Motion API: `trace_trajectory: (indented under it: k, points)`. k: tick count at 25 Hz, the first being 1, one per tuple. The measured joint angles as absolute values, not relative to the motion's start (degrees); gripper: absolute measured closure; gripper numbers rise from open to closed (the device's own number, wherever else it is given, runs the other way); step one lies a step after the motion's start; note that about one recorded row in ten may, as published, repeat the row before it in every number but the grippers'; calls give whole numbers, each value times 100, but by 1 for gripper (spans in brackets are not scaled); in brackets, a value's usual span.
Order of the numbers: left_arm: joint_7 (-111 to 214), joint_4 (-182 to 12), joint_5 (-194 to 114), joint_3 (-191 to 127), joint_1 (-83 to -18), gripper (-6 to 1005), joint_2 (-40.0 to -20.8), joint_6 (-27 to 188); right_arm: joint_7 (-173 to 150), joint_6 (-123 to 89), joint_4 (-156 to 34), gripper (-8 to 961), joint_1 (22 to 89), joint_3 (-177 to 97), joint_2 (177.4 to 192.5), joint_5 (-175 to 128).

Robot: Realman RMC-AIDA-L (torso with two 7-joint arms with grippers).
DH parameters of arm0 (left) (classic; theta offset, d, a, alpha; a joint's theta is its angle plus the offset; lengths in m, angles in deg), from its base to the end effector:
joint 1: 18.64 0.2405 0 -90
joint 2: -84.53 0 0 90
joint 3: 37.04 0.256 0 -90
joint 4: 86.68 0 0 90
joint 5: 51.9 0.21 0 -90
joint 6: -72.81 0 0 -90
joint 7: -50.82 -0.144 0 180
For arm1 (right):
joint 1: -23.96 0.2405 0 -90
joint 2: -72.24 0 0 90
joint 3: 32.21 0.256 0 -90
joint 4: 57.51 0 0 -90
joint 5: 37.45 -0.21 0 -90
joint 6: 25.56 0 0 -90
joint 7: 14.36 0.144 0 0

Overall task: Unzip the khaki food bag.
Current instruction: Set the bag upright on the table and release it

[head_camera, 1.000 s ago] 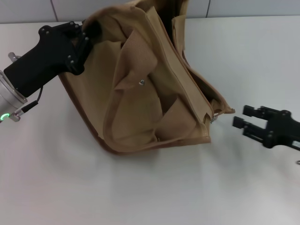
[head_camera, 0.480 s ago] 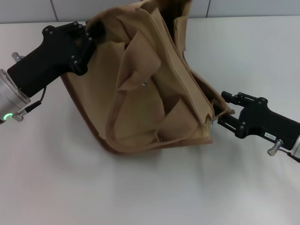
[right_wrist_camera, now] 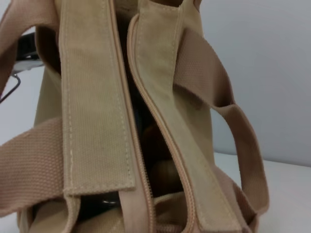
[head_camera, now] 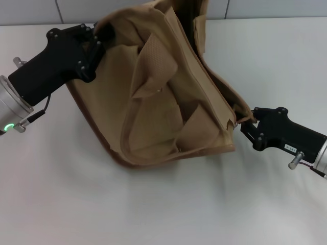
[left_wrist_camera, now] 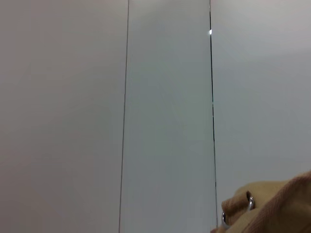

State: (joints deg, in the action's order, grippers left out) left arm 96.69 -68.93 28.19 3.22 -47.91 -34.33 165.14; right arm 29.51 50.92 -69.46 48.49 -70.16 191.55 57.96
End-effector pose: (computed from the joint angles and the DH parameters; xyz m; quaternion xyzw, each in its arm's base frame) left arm -0.2474 0.3262 0.0039 -0.8350 -0.0931 -0.4544 0.2958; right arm 0.3141 0.2896 -0.0518 -0.8887 0.2111 0.2875 0.2881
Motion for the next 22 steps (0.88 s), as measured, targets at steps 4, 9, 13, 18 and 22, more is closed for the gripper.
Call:
trace_trajectory:
  k: [4, 9, 13, 18, 22]
  points:
    - [9675, -6893, 2831, 324, -4755, 834, -3431, 16547, 3001, 5284, -6951, 713, 4823, -6997, 19146, 5796]
    - [9750, -6972, 2863, 328, -4688, 833, -3417, 16583, 3651, 5934, -7229, 849, 4725, -6952, 19100, 5778]
    - [9757, -7079, 2896, 358, -4570, 832, -3402, 16677, 4387, 6568, -7619, 890, 4662, -6795, 19053, 5776]
    - [9917, -7084, 2911, 482, -4365, 831, -3401, 16805, 5392, 7289, -7913, 863, 4709, -6621, 18897, 5776]
    - [10209, -7090, 2865, 458, -4228, 830, -3402, 16882, 6148, 7645, -8328, 841, 4812, -6632, 18797, 5788]
